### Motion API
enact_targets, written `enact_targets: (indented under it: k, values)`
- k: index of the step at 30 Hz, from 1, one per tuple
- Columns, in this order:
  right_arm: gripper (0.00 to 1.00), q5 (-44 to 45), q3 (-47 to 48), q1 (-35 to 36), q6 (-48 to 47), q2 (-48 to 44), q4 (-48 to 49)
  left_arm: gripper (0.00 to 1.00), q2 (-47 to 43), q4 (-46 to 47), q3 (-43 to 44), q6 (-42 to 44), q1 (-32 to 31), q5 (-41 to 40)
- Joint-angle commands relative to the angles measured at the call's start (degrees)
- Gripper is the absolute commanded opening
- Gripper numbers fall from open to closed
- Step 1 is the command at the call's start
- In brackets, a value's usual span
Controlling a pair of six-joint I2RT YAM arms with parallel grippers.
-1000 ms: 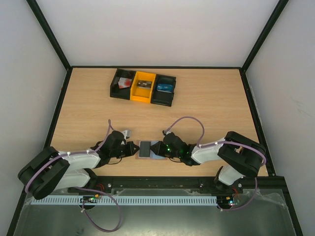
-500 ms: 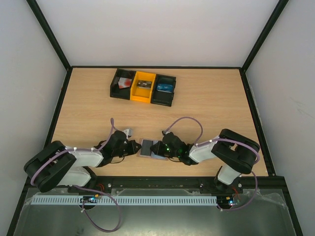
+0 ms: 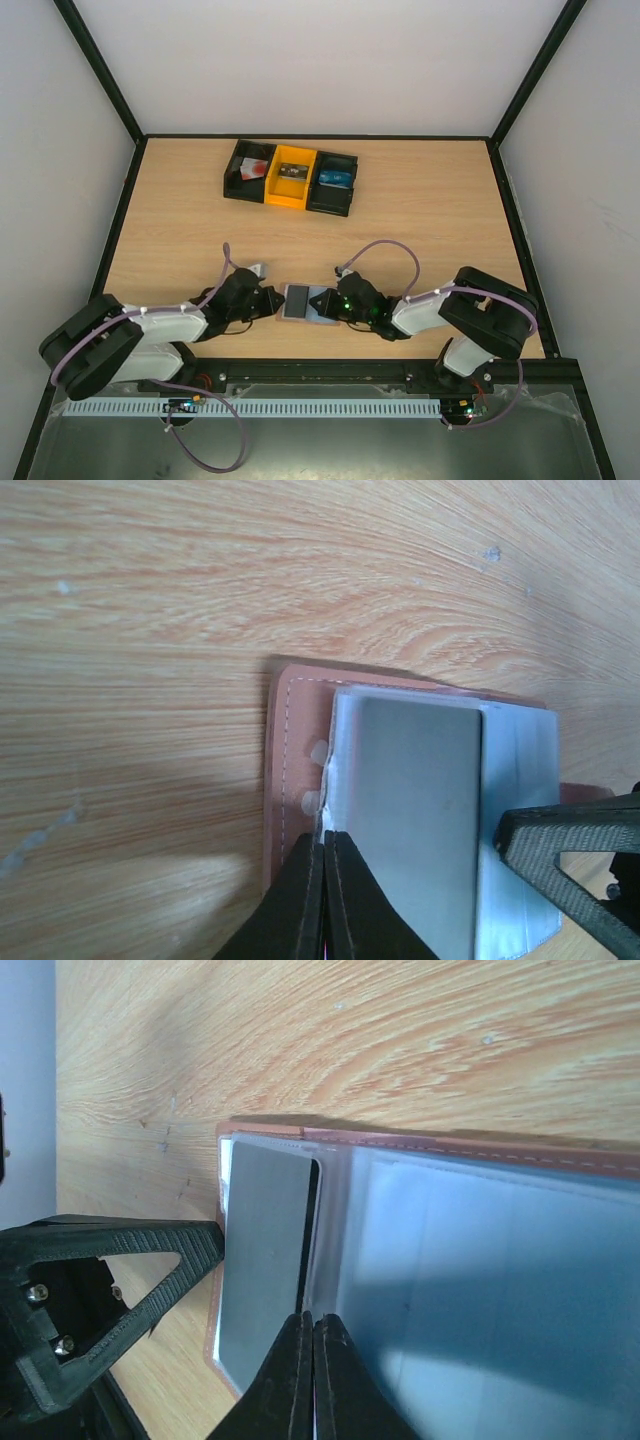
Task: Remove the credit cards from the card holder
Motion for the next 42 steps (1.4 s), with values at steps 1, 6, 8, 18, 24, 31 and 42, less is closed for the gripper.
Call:
enact_targets:
  k: [1, 6, 8, 18, 24, 31, 42]
  values:
    - [0.02, 0.5, -0.7, -0.3, 0.1, -1.8, 2.7, 0.03, -2.2, -11.4, -2.3, -0.8, -0.3, -3.1]
    - [0.02, -0.1, -0.6, -0.2, 0.4, -1.4, 3.0, 0.03, -4.8, -12.2, -2.7, -1.6, -0.3, -2.7]
    - [0.02, -0.6, -0.5, -0.2, 0.6, -1.3, 3.3, 0.03, -6.2, -12.2, -2.6, -2.3, -0.3, -1.8]
    - [0.11, -3.5, 1.2, -0.2, 1.9, 1.8, 6.1, 0.21, -16.7, -16.0, 0.7, -6.3, -0.3, 0.1]
    - [0.13, -4.4, 2.1, -0.2, 2.1, 3.6, 7.0, 0.28, -16.0, -11.5, 0.3, -6.5, -0.2, 1.3]
    - [0.13, -3.9, 2.5, -0.2, 1.7, 4.2, 5.9, 0.29, -9.4, -7.6, 0.3, -5.5, -0.2, 2.1]
    - [0.10, -3.9, 2.8, -0.3, 1.2, 6.3, 5.8, 0.11, -5.1, -6.1, 0.0, -3.8, -0.1, 2.9]
